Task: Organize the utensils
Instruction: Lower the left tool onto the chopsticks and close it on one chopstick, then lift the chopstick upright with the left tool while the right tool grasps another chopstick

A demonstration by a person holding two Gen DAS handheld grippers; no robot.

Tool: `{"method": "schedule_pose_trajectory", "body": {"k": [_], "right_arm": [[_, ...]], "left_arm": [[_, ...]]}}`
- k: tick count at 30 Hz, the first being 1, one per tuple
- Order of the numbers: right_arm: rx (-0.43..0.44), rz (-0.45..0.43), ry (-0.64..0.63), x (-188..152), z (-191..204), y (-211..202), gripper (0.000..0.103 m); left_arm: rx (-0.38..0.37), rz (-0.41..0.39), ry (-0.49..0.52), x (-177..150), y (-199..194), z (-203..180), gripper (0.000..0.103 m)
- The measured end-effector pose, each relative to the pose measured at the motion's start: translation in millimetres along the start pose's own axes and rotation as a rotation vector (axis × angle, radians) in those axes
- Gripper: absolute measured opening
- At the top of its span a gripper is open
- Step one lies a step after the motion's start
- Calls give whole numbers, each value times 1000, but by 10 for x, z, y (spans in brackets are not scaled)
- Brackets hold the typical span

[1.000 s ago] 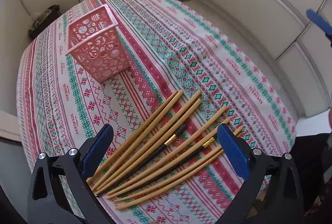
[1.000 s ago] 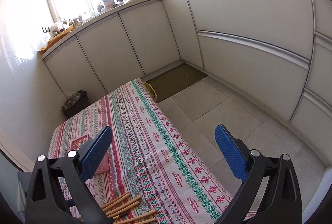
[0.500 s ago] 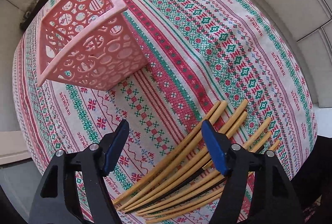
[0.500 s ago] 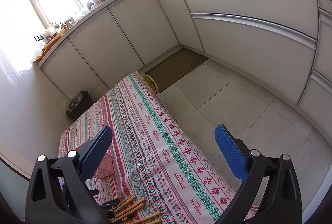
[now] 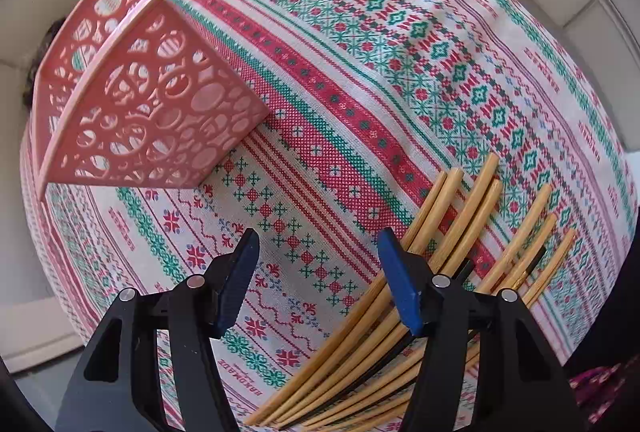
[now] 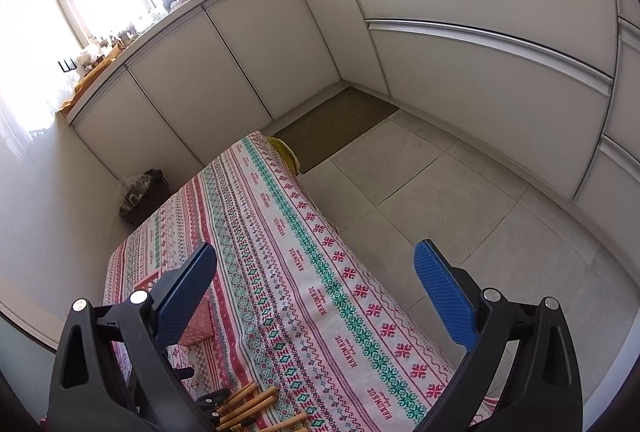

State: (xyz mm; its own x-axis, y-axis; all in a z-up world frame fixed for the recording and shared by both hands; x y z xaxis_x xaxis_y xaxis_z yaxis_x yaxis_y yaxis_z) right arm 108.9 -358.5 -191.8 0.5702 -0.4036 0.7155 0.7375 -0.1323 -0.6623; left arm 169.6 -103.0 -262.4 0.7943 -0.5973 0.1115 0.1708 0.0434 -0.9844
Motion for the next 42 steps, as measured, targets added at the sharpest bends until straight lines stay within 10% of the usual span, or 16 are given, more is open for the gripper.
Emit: {"method": "schedule_pose_trajectory", "body": {"k": [12,27,32,34,42], "right_arm": [[-9,7,-12,-11,13,29,96],[-3,60,-4,-73,2,124,96],[113,176,39,-259,136,301,96],[163,231,54,-368,241,373,96],[326,426,13,-921,856,537,96]], "left_arm": [[13,-132,103,4,-107,-234,59],[-57,10,127,-221,71,-249,78],[-156,48,-28,-335,363,-225,44],[-159,25,-99,-393,443,-187,13],[-198,-178,-436,-778,666,230,5]]}}
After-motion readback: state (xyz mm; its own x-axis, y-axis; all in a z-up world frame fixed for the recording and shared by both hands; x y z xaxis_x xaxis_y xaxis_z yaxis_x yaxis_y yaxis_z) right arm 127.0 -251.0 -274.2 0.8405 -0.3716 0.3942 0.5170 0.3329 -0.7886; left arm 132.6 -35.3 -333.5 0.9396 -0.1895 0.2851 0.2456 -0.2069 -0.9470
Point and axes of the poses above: each gripper's, at about its wrist camera, not at the fingertips, and y roughly the way its jaws point, z to its left, x to its top, the point moved 8 cm from there along y, roughly the way its jaws point, and after that the axes turned 14 degrees about -y, right-handed, at the moved point
